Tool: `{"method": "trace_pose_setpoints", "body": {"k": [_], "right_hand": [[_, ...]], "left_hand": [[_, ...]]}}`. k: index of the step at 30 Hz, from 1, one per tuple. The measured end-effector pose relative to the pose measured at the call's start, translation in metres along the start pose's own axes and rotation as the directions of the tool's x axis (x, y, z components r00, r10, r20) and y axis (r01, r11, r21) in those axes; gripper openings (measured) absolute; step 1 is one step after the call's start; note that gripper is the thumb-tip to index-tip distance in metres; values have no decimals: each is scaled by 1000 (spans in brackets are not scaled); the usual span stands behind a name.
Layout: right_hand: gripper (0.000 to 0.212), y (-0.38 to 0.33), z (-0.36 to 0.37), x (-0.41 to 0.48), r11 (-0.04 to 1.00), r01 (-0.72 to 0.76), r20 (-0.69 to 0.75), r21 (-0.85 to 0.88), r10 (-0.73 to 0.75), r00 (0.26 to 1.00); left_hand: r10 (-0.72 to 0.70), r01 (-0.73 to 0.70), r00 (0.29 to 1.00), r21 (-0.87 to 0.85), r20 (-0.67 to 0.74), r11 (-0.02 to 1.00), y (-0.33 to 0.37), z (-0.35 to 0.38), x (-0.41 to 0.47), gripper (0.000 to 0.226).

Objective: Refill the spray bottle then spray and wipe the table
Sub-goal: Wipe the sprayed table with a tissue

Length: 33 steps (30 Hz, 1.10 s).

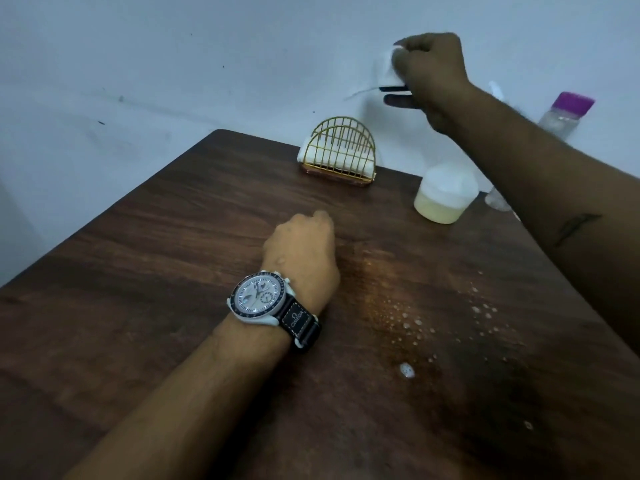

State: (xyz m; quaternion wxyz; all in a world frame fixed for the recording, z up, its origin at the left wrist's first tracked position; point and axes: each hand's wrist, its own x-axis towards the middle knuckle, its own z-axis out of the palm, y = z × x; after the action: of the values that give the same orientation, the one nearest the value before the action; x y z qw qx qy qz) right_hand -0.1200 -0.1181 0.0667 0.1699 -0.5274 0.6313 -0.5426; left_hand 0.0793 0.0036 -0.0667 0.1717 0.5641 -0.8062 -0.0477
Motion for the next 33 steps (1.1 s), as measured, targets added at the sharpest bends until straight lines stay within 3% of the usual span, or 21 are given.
{"method": "trace_pose_setpoints", "body": {"k": [3, 5, 10, 13, 15, 17, 18, 20, 23, 28, 30, 33], "right_hand": [[8, -16, -15, -27, 952, -86, 39, 295, 78, 996], [17, -22, -32, -53, 869, -162, 80, 467, 141, 987], [25, -1, -88, -132, 803, -356, 204, 478, 293, 934], [31, 26, -126, -175, 829, -391, 68, 400, 399, 914], [25, 41, -152, -199, 905, -341, -80, 252, 371, 925], [19, 54, -177, -221, 967, -179, -239, -181, 133, 962], [15, 58, -185, -232, 921, -80, -243, -381, -16, 970], [15, 68, -191, -252, 845, 23, -89, -534, -84, 992], [32, 84, -185, -279, 797, -25, 231, -604, 205, 951], [45, 85, -187, -274, 807, -41, 95, -589, 119, 988], [50, 89, -179, -266, 736, -64, 184, -674, 251, 950], [66, 103, -156, -263, 615, -32, 315, -788, 448, 836]], "left_hand": [[2, -2, 1000, -7, 4, 1000, -2, 0, 0, 38], [8, -8, 1000, -11, 6, 1000, -4, -1, 0, 37], [24, -25, 999, 8, 31, 1000, -1, -5, 0, 36], [16, -13, 998, -54, 65, 998, -4, -10, 3, 38], [6, 2, 997, -118, 75, 993, -8, -13, 4, 36], [3, 8, 997, -152, 76, 988, -9, -12, 2, 35], [2, 10, 997, -158, 75, 987, -8, -11, 0, 35], [4, 7, 997, -163, 71, 987, -7, -8, -5, 35], [2, 6, 999, -159, 54, 987, -5, -5, -10, 36], [-4, 10, 999, -153, 38, 988, -8, -3, -11, 37], [-3, 8, 1000, -153, 31, 988, -10, -2, -11, 37], [5, -2, 1000, -139, 23, 990, -11, 1, -10, 37]]}}
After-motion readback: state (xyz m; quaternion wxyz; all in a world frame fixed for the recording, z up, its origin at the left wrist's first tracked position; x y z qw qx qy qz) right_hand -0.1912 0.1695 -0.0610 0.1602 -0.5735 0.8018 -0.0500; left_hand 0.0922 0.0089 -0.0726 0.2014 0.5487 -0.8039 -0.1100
